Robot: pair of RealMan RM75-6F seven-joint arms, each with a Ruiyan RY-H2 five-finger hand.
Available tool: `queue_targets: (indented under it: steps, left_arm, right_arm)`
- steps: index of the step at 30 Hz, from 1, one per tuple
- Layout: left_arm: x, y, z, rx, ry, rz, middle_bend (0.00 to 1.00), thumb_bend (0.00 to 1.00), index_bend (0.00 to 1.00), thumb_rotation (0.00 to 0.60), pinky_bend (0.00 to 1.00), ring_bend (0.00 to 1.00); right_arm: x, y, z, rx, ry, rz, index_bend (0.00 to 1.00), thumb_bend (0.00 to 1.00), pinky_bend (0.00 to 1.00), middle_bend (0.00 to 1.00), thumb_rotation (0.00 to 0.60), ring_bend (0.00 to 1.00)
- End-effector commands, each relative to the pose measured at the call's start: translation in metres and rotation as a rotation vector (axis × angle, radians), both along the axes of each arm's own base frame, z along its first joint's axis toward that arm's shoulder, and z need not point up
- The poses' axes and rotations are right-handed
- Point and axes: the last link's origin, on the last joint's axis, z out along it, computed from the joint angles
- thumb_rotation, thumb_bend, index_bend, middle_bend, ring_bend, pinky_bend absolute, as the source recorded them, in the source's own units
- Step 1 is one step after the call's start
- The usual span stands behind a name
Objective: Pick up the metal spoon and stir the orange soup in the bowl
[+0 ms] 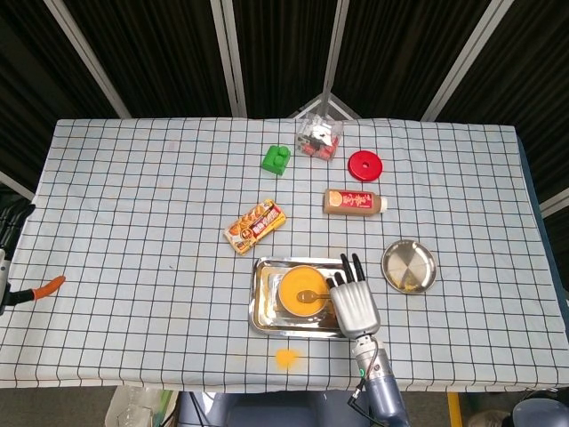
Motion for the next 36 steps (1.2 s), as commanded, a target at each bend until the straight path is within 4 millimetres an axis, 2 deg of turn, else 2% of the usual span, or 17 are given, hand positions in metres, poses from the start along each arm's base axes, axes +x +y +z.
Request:
queue_targets:
  steps: [1,36]
  left_arm:
    - [-0.0001,0.0001,0.0002,0.000,0.000,0.000,0.00,0.00,0.00,0.600,0.00,0.00]
    - [-0.0004,0.0005,-0.0003,-0.002,0.002,0.001,0.00,0.00,0.00,0.600,0.00,0.00]
  right_arm:
    - [-0.0010,-0.0009,-0.0003,0.000,0.005,-0.005,0.46,0.49,0.00,0.38,0.600,0.03]
    - [-0.0045,-0.0003,-0.0033,0.004,-0.005,-0.039,0.49,0.50,0.00,0.38,0.600,0.03]
